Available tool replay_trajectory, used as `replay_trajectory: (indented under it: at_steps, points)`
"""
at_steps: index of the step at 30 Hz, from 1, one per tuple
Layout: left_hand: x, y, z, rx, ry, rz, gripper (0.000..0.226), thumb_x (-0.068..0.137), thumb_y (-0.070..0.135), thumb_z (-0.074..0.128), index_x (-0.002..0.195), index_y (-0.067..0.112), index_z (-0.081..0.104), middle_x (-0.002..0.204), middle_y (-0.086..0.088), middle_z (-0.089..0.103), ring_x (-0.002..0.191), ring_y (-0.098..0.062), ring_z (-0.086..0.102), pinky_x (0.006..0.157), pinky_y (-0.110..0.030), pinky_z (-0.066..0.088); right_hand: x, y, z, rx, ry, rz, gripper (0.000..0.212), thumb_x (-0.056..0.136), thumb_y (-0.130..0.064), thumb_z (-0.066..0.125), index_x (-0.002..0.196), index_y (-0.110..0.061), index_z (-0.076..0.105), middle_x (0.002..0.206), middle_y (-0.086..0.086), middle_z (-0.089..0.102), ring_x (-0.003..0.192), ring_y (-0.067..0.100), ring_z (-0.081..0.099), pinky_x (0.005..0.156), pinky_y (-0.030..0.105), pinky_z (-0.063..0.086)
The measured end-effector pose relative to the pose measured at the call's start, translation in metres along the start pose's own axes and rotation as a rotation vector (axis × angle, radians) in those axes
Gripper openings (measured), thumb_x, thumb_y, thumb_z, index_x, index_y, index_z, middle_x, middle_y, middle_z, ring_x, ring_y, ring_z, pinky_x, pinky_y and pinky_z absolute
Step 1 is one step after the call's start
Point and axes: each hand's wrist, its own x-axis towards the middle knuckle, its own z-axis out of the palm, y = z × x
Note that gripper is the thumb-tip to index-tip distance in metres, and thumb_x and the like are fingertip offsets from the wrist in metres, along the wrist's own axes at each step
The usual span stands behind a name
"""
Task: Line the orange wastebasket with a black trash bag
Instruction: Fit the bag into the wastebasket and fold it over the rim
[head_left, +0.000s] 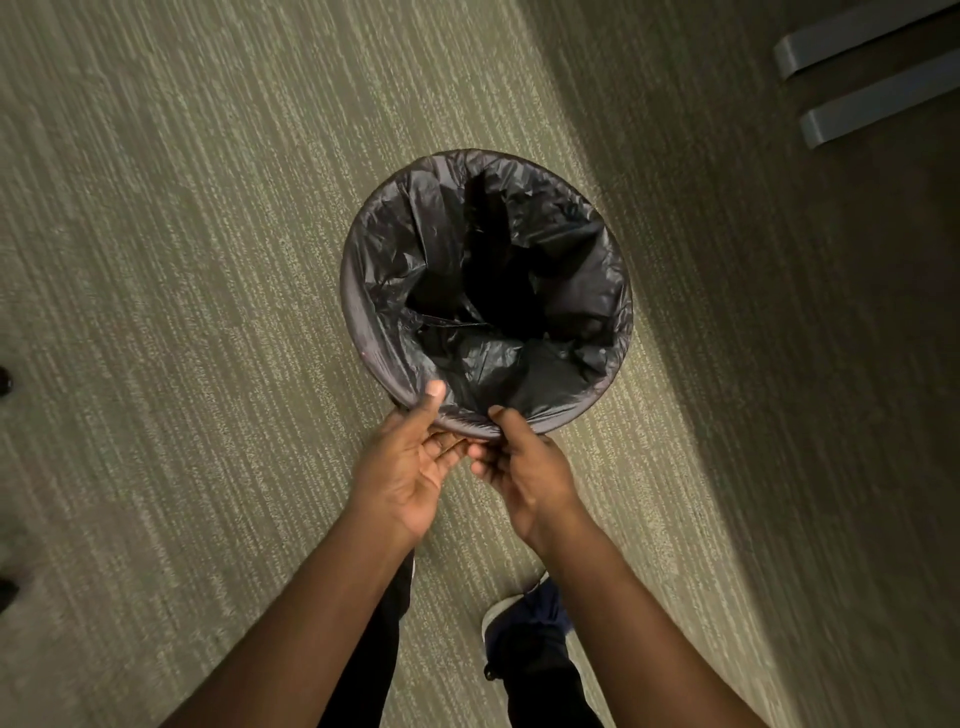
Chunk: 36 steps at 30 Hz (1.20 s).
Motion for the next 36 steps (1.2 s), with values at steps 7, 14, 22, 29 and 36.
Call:
replay_trajectory:
  at_steps: [7,14,22,29,36]
  points:
    - [-0.027,0.029,0.012,-0.007,-0.106,0.165,0.030,0.072,0.008,0.072,0.099,0.017,0.063,0.093,-0.005,0.071,0.087,-0.019,0.070,0.086,-0.035,0.052,-0.065,-0.052,-0.008,-0.262,0.133,-0.010,0.074,0.079,-0.070,0.066,0.122,-0.010,0.066,0.116,0.009,0.070,0.102,0.026,0.069,0.085,0.041,0.060]
    - [-0.095,0.054,0.035,0.046,-0.214,0.172,0.048,0.077,0.003,0.070,0.124,0.007,0.061,0.111,-0.014,0.073,0.099,-0.026,0.071,0.092,-0.044,0.055,-0.101,-0.117,0.014,-1.424,0.163,-1.178,0.058,0.101,-0.049,0.042,0.152,-0.023,0.039,0.158,0.005,0.041,0.145,0.025,0.036,0.115,0.041,0.034]
    - [-0.160,0.056,0.061,0.154,-0.265,0.222,0.029,0.091,-0.008,0.055,0.107,0.012,0.068,0.101,-0.012,0.074,0.097,-0.027,0.071,0.086,-0.043,0.056,-0.073,-0.167,0.035,-1.971,-0.260,-0.282,0.051,0.101,-0.044,0.049,0.148,-0.023,0.049,0.154,0.008,0.049,0.138,0.027,0.048,0.109,0.031,0.036]
    - [-0.199,0.050,0.066,0.197,-0.395,0.261,0.032,0.078,0.002,0.064,0.097,0.024,0.079,0.104,-0.009,0.077,0.097,-0.021,0.074,0.076,-0.029,0.059,-0.084,-0.245,0.054,-1.912,-0.005,-0.457,0.058,0.103,-0.042,0.049,0.151,-0.010,0.044,0.160,0.014,0.039,0.144,0.029,0.040,0.118,0.034,0.027]
    - [-0.223,0.054,0.073,0.158,-0.468,0.306,0.031,0.079,-0.001,0.065,0.095,0.021,0.080,0.105,-0.013,0.077,0.100,-0.024,0.074,0.077,-0.028,0.059,-0.133,-0.246,0.045,-2.093,0.050,-0.710,0.048,0.103,-0.034,0.044,0.146,-0.014,0.050,0.149,0.017,0.051,0.133,0.036,0.052,0.110,0.040,0.044]
